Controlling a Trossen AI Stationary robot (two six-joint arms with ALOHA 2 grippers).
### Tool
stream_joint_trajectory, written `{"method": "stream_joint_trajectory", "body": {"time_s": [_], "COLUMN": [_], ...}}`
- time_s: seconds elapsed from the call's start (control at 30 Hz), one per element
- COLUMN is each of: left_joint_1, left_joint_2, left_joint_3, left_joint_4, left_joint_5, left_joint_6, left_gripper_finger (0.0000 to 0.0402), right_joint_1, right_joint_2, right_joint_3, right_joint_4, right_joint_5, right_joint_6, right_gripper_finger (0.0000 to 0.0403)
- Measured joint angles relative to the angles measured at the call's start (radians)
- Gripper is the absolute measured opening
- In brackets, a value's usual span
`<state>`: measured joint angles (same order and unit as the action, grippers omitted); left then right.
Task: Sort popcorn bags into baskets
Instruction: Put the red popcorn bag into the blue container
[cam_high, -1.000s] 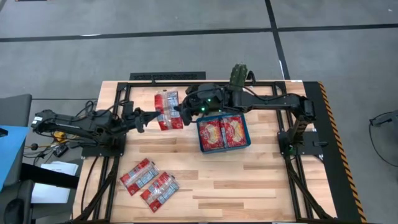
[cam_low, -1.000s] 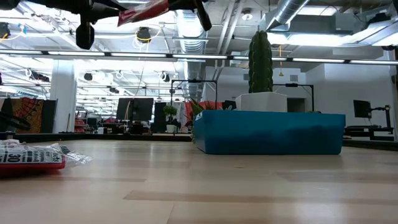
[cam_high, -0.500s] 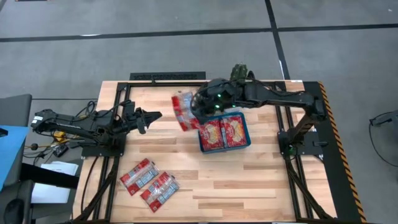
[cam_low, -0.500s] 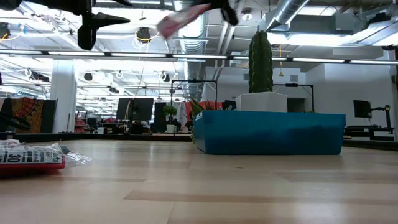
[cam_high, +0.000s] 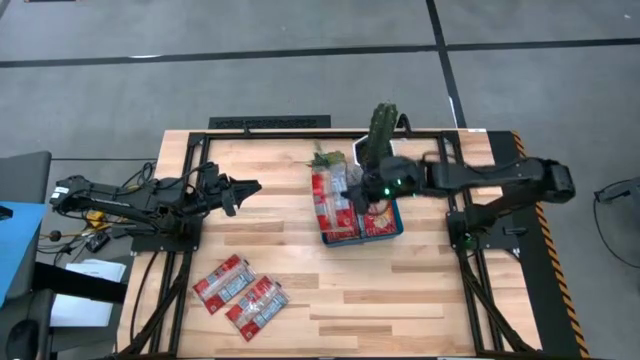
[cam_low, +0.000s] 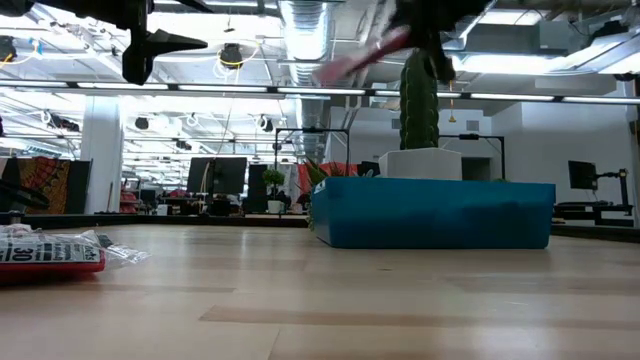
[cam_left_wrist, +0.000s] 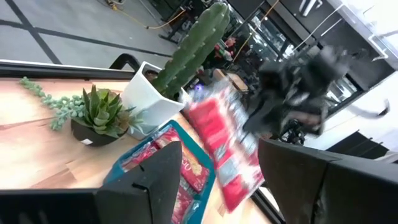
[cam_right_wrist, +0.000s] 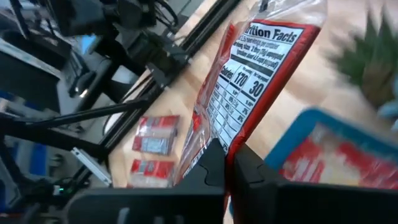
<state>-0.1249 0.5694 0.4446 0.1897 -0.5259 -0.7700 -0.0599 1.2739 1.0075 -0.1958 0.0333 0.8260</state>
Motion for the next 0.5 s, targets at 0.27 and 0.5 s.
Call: {"method": "stream_joint_trajectory", "body": {"time_s": [0.27, 0.5], "left_joint_1": [0.0, 0.0], "left_joint_2": [0.0, 0.0], "left_joint_3": [0.0, 0.0], "left_joint_4": [-0.018, -0.086], "left_joint_5": [0.017, 0.022], "left_joint_6": [-0.025, -0.053], "left_gripper_finger": [0.0199, 0.0199], "right_joint_1": [0.005, -0.039], "right_joint_2": [-0.002, 0.032], "right_joint_3": [-0.268, -0.31], "right_joint_4": [0.25, 0.27], "right_joint_5": [0.016, -0.033], "right_joint_6": [0.087, 0.059], "right_gripper_finger": [0.0016, 0.0012]}}
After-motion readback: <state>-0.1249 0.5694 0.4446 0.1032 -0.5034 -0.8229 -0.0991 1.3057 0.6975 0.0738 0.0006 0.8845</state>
